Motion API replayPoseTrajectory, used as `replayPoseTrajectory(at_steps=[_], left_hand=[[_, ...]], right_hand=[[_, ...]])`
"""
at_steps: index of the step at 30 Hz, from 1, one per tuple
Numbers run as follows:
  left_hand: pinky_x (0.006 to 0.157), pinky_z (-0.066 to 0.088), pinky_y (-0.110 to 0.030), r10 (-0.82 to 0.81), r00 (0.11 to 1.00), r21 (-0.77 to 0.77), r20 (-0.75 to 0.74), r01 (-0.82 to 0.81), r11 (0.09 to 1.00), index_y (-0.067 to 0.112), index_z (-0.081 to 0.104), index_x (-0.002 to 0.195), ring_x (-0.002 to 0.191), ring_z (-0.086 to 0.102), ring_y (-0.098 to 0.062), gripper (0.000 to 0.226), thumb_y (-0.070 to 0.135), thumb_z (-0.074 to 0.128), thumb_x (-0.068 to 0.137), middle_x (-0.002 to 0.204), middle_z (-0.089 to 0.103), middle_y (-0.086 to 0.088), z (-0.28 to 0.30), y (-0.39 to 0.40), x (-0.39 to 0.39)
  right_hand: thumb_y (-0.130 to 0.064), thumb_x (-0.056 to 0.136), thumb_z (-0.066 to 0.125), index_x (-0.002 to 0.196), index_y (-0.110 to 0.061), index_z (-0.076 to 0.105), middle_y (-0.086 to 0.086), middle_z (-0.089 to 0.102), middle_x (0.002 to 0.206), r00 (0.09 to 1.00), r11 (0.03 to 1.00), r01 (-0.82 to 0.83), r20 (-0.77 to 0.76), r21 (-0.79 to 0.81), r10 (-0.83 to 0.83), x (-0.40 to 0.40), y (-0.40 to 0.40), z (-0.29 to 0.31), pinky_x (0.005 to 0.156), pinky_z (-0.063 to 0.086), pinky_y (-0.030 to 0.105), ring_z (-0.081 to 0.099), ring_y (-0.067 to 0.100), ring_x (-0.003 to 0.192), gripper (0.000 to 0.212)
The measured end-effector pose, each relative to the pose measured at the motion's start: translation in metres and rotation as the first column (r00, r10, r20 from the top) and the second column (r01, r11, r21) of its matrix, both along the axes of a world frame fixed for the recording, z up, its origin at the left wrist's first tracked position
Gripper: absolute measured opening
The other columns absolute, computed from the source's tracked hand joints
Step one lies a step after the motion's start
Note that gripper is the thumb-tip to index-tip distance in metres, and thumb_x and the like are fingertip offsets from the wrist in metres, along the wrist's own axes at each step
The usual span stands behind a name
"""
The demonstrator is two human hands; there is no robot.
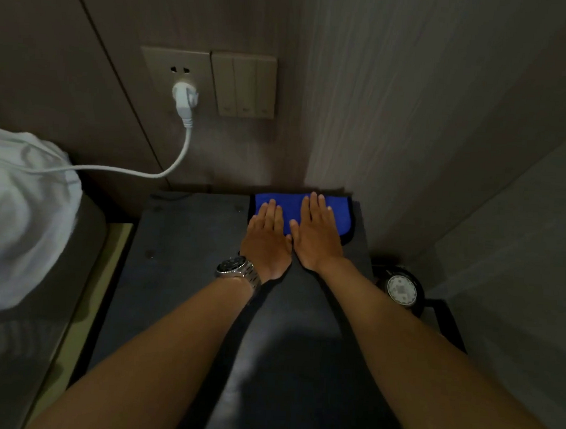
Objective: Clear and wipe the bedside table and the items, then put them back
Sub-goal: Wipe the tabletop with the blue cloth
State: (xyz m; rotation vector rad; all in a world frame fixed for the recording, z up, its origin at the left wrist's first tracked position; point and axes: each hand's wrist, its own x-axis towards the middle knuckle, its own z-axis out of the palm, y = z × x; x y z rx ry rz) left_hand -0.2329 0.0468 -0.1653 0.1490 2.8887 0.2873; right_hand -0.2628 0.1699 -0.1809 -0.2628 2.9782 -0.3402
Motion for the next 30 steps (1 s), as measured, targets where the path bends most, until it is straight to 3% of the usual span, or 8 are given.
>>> replayPoseTrajectory(at_steps=[10, 30], left_hand=[[0.124, -0.002, -0.037, 0.025, 1.0, 0.035, 0.002, -0.025, 0.999, 0.007, -0.007, 0.156, 0.152, -0.013, -0.022, 0.065, 0.035, 0.024, 0.106, 0.164, -0.016, -0.008, 0.005, -0.053, 0.015], [0.122, -0.003, -0.036, 0.118, 0.993, -0.048, -0.004, -0.118, 0.992, 0.005, -0.005, 0.157, 0.152, -0.01, -0.023, 0.064, 0.034, 0.021, 0.106, 0.165, -0.011, -0.011, 0.001, -0.177, 0.032]], right_hand=[[-0.041, 0.107, 0.014, 0.153, -0.004, -0.017, 0.014, -0.022, 0.162, 0.993, 0.996, -0.039, 0.114, 0.082, 0.029, 0.006, -0.054, 0.011, 0.122, -0.011, 0.04, -0.021, 0.027, 0.15, 0.067], [-0.042, 0.106, 0.012, 0.153, -0.003, -0.017, 0.016, -0.024, 0.161, 0.982, 0.987, -0.143, 0.132, 0.077, 0.133, 0.013, -0.184, 0.013, 0.123, -0.01, 0.043, -0.022, 0.029, 0.15, 0.068]])
